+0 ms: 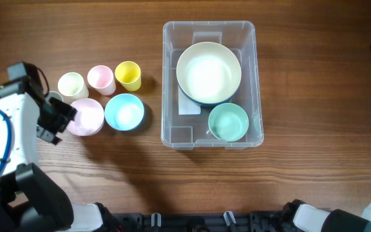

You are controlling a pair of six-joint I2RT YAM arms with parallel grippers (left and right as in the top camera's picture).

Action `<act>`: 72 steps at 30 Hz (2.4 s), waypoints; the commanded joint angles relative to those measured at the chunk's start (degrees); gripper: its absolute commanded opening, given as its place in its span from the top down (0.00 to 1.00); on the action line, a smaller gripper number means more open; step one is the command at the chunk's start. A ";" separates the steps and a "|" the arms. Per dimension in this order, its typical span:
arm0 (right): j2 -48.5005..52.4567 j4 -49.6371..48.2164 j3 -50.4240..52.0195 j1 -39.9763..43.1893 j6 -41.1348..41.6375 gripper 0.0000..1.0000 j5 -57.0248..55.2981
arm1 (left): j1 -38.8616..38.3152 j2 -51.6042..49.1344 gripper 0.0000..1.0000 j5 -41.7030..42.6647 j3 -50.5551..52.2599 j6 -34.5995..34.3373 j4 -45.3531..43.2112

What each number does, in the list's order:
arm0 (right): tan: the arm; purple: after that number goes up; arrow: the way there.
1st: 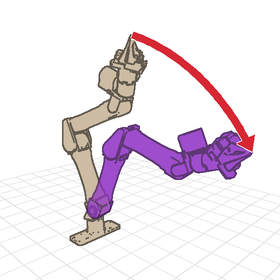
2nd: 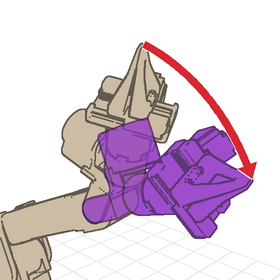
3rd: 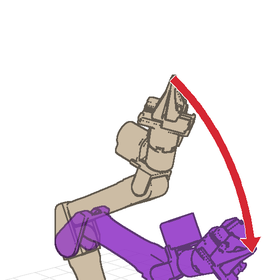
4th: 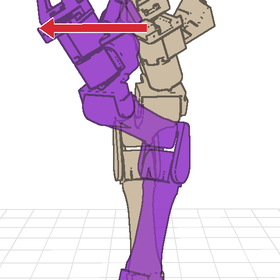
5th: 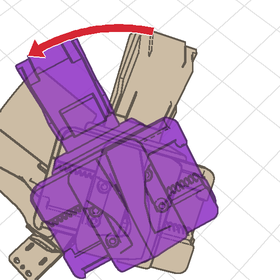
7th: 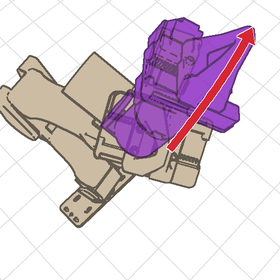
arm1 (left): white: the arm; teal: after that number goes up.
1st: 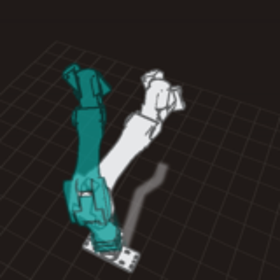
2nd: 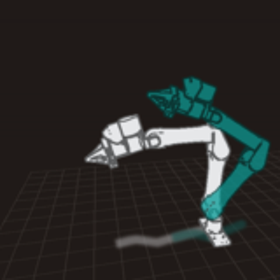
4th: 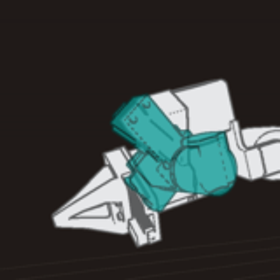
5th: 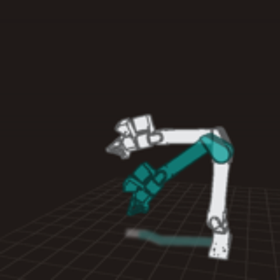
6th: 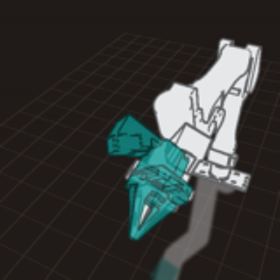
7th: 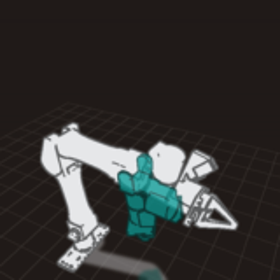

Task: Pack container
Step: 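Move the left gripper to the pink bowl and grasp its rim, then carry the pink bowl into the container and set it on the green bowl, then reach the left gripper to the light-blue bowl and grasp its rim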

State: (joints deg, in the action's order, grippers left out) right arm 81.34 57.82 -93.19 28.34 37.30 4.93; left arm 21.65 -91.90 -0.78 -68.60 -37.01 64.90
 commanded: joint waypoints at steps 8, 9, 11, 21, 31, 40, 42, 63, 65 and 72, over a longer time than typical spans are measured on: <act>0.22 0.04 -0.17 0.02 0.37 0.00 0.28 | 0.07 -0.13 0.83 3.43 16.85 -0.96 -18.56; 0.22 0.04 -0.17 0.02 0.39 0.00 0.28 | 0.07 -0.13 0.95 3.76 16.85 -0.98 -18.10; 0.22 0.04 -0.17 0.02 0.39 0.00 0.28 | 0.07 -0.07 0.96 4.46 16.85 -1.01 -16.98; 0.22 0.04 -0.17 0.02 0.39 0.00 0.28 | 0.04 12.72 0.96 8.28 15.21 -0.94 -5.01; 0.22 0.04 -0.17 0.02 0.42 0.00 0.28 | -17.14 33.73 0.96 20.48 3.45 8.17 -5.90; 0.22 0.04 -0.17 0.02 0.39 0.00 0.28 | -55.25 18.88 0.96 9.20 3.45 11.39 -21.09; 0.22 0.04 -0.17 0.02 0.37 0.01 0.28 | -58.93 12.66 0.96 9.25 3.43 11.56 -24.24; 0.22 0.04 -0.17 0.02 0.37 0.00 0.28 | -55.41 4.28 0.59 0.46 -14.03 12.07 -7.10; 0.22 0.04 -0.17 0.02 0.37 0.01 0.28 | -51.82 5.73 0.54 -2.64 -14.10 9.09 -2.71; 0.22 0.04 -0.17 0.02 0.37 0.00 0.28 | -34.45 3.54 0.48 -0.52 -7.67 3.06 3.04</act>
State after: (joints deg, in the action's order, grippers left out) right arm 81.34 57.87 -93.19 28.34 37.30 4.93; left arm -18.63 -86.32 -1.83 -81.03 -30.81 68.71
